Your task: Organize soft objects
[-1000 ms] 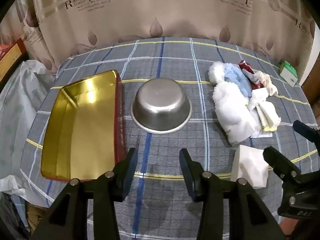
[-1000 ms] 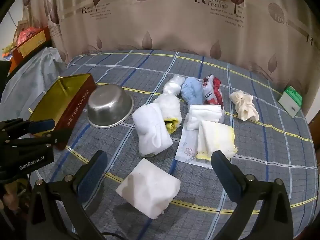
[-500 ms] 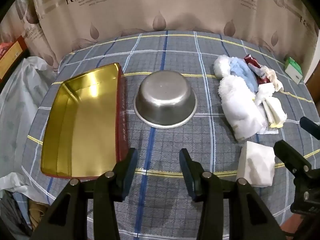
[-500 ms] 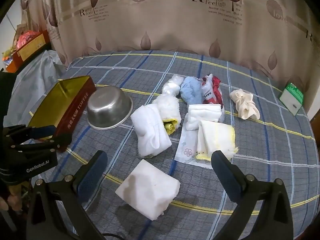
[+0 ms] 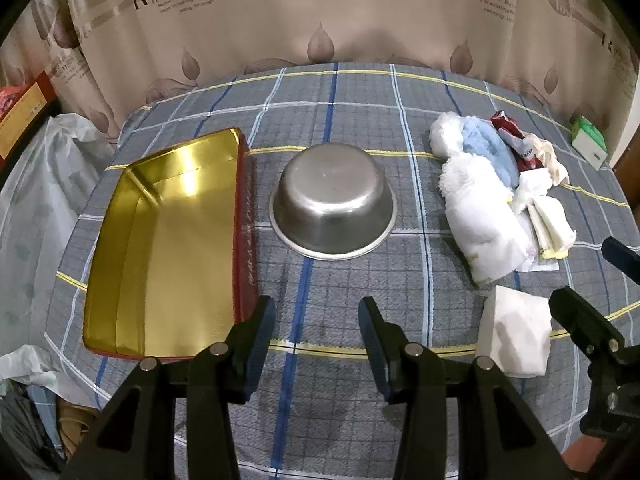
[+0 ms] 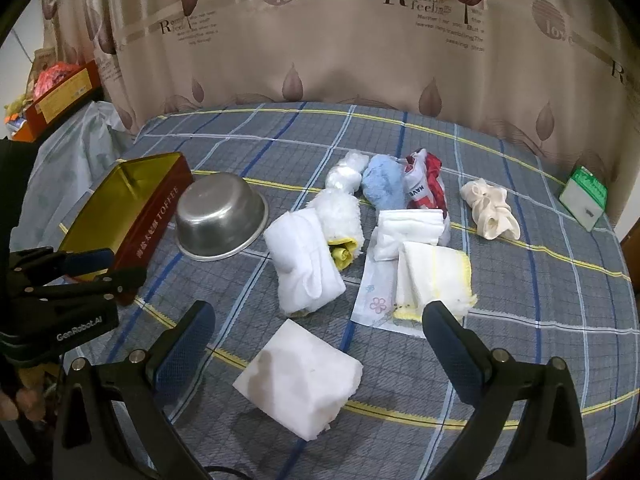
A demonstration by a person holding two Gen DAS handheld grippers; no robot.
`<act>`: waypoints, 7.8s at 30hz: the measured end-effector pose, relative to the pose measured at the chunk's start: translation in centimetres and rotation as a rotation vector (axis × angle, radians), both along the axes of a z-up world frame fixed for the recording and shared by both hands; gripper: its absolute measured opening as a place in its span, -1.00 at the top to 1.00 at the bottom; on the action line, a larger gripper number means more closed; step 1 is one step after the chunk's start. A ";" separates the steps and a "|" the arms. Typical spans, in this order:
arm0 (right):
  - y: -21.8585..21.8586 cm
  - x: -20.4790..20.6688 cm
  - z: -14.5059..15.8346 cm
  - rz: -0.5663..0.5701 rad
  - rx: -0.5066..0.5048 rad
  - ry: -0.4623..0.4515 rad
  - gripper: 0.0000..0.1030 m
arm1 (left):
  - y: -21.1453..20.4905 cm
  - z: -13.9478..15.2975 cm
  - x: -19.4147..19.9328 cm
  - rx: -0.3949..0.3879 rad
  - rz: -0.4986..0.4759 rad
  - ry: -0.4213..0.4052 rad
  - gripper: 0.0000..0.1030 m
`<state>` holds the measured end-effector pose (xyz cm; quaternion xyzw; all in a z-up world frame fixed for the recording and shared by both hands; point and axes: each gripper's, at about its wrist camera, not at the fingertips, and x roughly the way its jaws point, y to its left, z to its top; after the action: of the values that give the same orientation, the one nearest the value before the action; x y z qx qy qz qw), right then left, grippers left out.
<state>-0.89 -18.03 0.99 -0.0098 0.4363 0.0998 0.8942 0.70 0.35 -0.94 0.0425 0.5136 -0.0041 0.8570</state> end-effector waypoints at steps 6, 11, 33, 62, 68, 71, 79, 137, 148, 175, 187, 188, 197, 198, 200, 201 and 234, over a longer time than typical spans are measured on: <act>0.1 -0.1 0.0 -0.001 -0.006 -0.003 -1.00 | -0.1 -0.1 -0.1 0.007 0.000 0.002 0.14; 0.1 -0.1 0.0 -0.005 -0.006 -0.005 -1.00 | -0.3 -0.2 -0.1 0.010 0.001 0.003 0.14; -0.2 0.0 -0.1 -0.006 0.003 0.013 -1.00 | -0.8 -0.6 0.2 0.019 -0.021 0.021 0.14; -2.3 -0.5 -0.4 -0.051 -0.011 0.002 -1.00 | -0.9 -0.8 0.2 0.030 -0.022 0.025 0.14; -3.5 -0.2 -1.0 -0.081 -0.050 -0.010 -0.61 | -1.0 -1.1 0.1 0.036 -0.024 0.029 0.14; -4.7 0.3 -1.8 -0.108 -0.052 0.002 -0.45 | -1.1 -1.3 0.1 0.041 -0.026 0.031 0.14; -7.1 2.6 -3.4 -0.145 -0.034 0.024 -0.44 | -1.9 -2.2 0.7 0.047 -0.050 0.042 0.14; -13.4 1.2 -7.1 -0.139 0.010 0.035 0.24 | -12.3 -0.7 7.1 -0.145 -0.101 0.210 0.12; -13.1 1.2 -7.5 -0.124 0.023 0.036 0.21 | -14.5 -2.4 9.5 -0.123 -0.008 0.259 0.05; -13.0 1.3 -7.7 -0.120 0.010 0.027 0.20 | -10.9 -2.2 7.1 -0.112 -0.092 0.177 0.66; -12.3 1.2 -8.1 -0.105 -0.046 0.006 0.19 | -6.6 1.3 3.9 -0.099 -0.121 0.135 0.66; -12.2 1.2 -8.1 -0.104 -0.049 0.005 0.19 | -6.0 1.7 3.7 -0.098 -0.121 0.130 0.66; -12.0 1.2 -8.1 -0.106 -0.071 0.003 0.19 | 3.1 5.5 3.2 -0.035 0.014 0.054 0.66; -12.0 1.2 -8.1 -0.108 -0.071 0.003 0.19 | 4.5 5.6 3.4 -0.014 0.040 0.046 0.66; -11.8 1.2 -8.1 -0.110 -0.079 0.002 0.19 | 6.7 5.6 3.5 0.003 0.085 0.040 0.66; -11.8 1.2 -8.1 -0.112 -0.082 0.002 0.19 | 7.9 5.5 3.7 0.012 0.106 0.039 0.66; -10.3 1.6 -6.5 -0.204 -0.204 0.014 0.37 | 18.1 -1.9 9.7 0.046 0.198 0.048 0.05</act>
<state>0.72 -28.34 -5.51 -0.0555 0.4489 -0.0363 0.8911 10.40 18.41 -2.86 0.0113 0.5358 0.0914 0.8393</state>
